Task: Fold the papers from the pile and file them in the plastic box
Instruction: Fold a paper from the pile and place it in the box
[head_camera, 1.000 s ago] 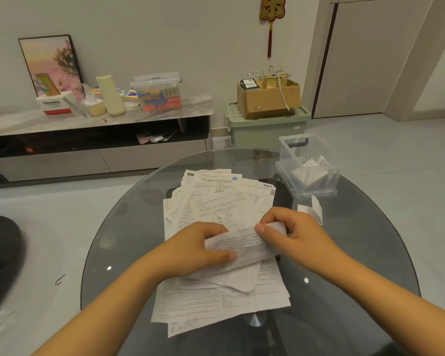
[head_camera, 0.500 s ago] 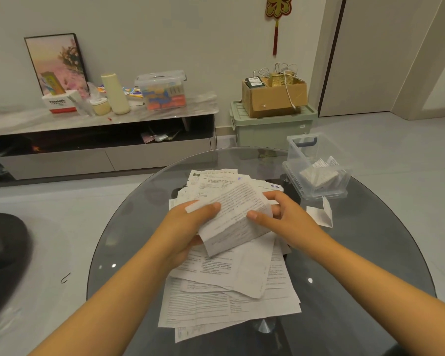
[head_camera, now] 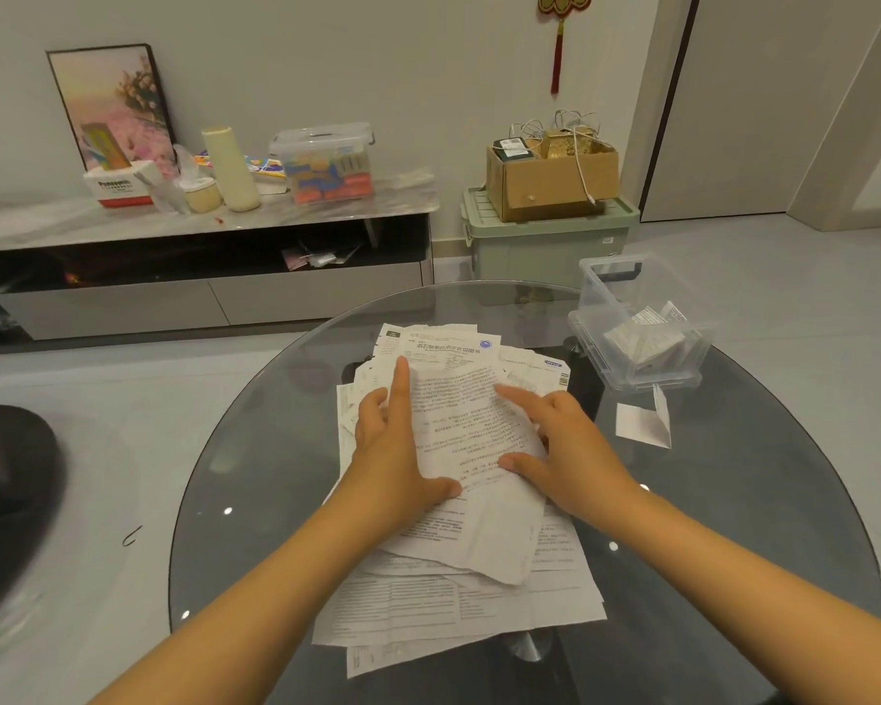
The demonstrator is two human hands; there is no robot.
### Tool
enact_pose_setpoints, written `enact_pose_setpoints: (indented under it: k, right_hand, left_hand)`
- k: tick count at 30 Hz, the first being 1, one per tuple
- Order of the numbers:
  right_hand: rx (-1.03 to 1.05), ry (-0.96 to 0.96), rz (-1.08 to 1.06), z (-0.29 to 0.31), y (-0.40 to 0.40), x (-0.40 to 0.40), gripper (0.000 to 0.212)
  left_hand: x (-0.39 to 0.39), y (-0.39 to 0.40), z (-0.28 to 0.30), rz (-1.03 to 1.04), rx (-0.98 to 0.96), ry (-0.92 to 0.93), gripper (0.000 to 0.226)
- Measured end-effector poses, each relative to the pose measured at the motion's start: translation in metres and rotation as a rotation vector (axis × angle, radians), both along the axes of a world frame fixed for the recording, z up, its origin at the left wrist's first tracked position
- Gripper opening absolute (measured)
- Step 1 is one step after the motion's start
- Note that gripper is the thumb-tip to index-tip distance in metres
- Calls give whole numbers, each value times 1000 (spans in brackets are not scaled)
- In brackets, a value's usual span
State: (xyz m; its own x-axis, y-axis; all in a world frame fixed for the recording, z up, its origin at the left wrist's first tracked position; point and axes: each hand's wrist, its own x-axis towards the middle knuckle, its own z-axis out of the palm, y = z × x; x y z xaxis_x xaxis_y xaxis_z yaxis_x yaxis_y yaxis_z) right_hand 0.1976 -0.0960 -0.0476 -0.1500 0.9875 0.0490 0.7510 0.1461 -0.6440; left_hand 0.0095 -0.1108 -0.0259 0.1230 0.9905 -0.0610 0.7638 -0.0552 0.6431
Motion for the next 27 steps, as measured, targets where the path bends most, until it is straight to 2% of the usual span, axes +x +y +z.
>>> enact_pose_setpoints:
  k: [3,5,8,11,13,16,21,27]
  right_hand:
    - [-15,-171,42,2,1,6,53]
    - [-26,-268,64,3,3,10,51]
    - [-44,-311,77,4,4,14,49]
    - [-10,-376,97,6,3,16,48]
    - [45,-418,126,7,0,16,47]
    - [108,-417,182,6,-4,17,48]
    - [170,-358,231,4,-8,18,57]
    - [259,-272,245,8,-4,22,30]
  left_hand:
    - [-2,1,-1,1,47,117,132]
    - [-3,1,1,11,74,204,134]
    - [-3,-1,3,12,129,336,133]
    - [-6,-1,2,-106,178,576,109]
    - [-7,-3,1,-240,155,636,85]
    - [-8,-6,-3,-325,86,617,75]
    - [-9,-6,1,-368,122,537,57]
    - [-10,-8,6,-310,189,202,29]
